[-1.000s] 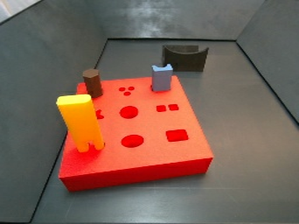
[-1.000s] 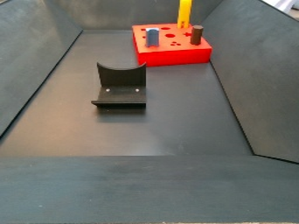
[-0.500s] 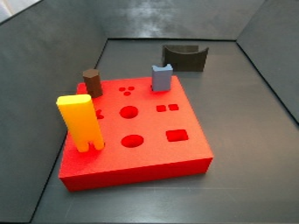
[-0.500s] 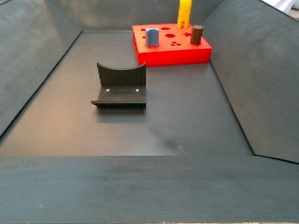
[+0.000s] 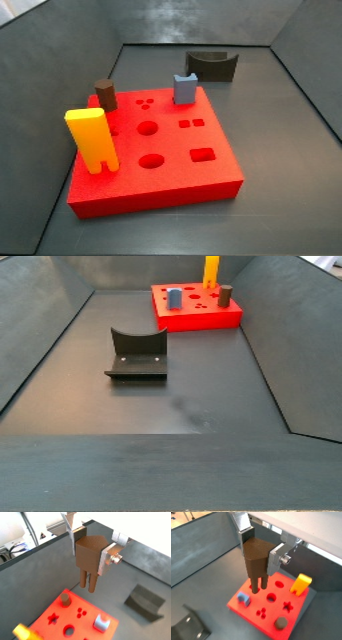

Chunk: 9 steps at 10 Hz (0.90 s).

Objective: Pick up the 3 prong object. Move up. Move to above the board. Insert the 3 prong object.
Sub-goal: Move to above the board, then insert the 3 prong object.

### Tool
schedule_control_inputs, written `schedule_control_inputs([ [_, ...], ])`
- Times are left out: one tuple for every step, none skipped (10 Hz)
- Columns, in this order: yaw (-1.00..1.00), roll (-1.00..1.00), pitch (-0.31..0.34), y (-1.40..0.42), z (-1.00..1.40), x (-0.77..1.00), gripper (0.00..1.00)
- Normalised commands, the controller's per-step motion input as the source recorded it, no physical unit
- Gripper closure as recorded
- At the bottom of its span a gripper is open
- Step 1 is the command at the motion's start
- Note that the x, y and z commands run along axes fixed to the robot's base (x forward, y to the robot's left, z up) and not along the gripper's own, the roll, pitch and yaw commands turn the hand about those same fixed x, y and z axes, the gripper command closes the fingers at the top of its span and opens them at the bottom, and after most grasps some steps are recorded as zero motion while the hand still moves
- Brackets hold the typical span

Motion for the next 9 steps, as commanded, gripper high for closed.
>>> schedule_control_inputs([
  [0.01, 0.02, 0.151, -0.75, 0.07, 0.36, 1.0],
  [0.01, 0.04, 0.141, -0.39, 0.05, 0.23, 1.0],
  [0.01, 0.05, 0.122, -0.27, 0.04, 0.18, 1.0],
  [-0.04, 0.05, 0.0, 0.05, -0.12, -0.12, 1.0],
  [-0.02, 0.05, 0.004, 0.07, -0.07, -0.13, 1.0],
  [-0.03, 0.0, 0.0, 0.08, 0.0, -0.15, 1.0],
  [-0.17, 0.03, -0.006, 0.07, -0.27, -0.26, 1.0],
  [-0.33, 0.0, -0.071, 0.13, -0.46, -0.3, 1.0],
  [-0.45, 0.0, -0.171, 0.18, -0.67, -0.33, 1.0],
])
